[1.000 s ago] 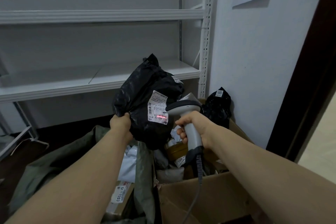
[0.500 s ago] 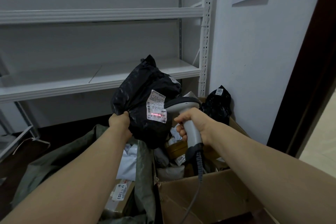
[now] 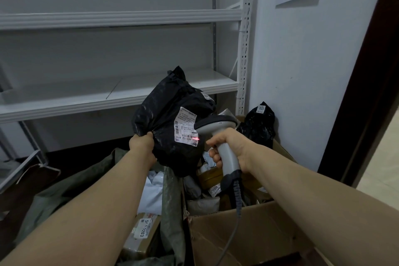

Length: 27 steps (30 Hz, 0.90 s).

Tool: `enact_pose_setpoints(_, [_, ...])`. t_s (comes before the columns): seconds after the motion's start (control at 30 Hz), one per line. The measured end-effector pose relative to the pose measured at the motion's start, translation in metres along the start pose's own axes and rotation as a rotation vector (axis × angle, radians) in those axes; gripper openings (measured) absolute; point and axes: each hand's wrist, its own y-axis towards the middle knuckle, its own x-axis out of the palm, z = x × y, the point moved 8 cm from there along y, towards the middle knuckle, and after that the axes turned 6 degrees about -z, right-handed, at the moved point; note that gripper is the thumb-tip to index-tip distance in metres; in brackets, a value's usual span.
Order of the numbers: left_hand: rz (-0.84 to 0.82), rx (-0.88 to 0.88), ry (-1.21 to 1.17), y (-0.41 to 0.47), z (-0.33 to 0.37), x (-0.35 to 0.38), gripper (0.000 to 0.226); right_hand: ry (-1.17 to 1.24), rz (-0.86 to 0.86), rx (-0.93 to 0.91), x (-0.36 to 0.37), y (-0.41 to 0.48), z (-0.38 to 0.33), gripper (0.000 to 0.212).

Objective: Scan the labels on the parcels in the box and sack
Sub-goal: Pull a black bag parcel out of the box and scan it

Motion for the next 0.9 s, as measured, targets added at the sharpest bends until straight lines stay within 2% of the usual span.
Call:
enact_pose_setpoints(0.3, [-0.022, -0.035, 0.017, 0.001, -0.002, -0.003, 0.039, -0.003, 0.025, -0.028, -0.002, 0.006, 0.0, 0.011])
enact_pose_setpoints(0.43, [-0.006, -0.191, 0.071, 0.006, -0.022, -0.019, 0.037, 0.016, 0.09, -0.067, -0.006, 0.017, 0.007, 0.011])
enact_pose_setpoints(0.5, [-0.005, -0.277, 0.119, 0.007, -0.037, -0.03, 0.029, 0.061, 0.146, -0.05, -0.009, 0.023, 0.017, 0.022])
enact_pose_setpoints(0.6, [-0.033, -0.408, 0.332, 0.0, -0.065, -0.045, 0.013, 0.088, 0.146, 0.004, -0.007, 0.033, 0.033, 0.041])
enact_pose_setpoints(0.67, [-0.035, -0.5, 0.529, -0.012, -0.076, -0.054, 0.011, 0.07, 0.134, 0.037, -0.003, 0.039, 0.043, 0.043])
enact_pose_setpoints(0.7, [-0.034, -0.497, 0.632, -0.01, -0.077, -0.059, 0.019, 0.062, 0.126, 0.057, -0.001, 0.042, 0.047, 0.044])
enact_pose_setpoints(0.73, [-0.016, -0.47, 0.722, -0.003, -0.076, -0.063, 0.037, 0.052, 0.12, 0.081, 0.001, 0.045, 0.051, 0.045])
enact_pose_setpoints(0.8, [-0.002, -0.407, 0.919, 0.009, -0.071, -0.067, 0.047, 0.023, 0.109, 0.127, 0.0, 0.053, 0.061, 0.05])
enact_pose_setpoints(0.83, [0.038, -0.379, 1.007, 0.015, -0.069, -0.07, 0.051, 0.005, 0.101, 0.145, -0.001, 0.058, 0.065, 0.054])
enact_pose_setpoints(0.9, [0.162, -0.277, 1.204, 0.016, -0.059, -0.075, 0.076, -0.046, 0.081, 0.176, -0.003, 0.066, 0.073, 0.058])
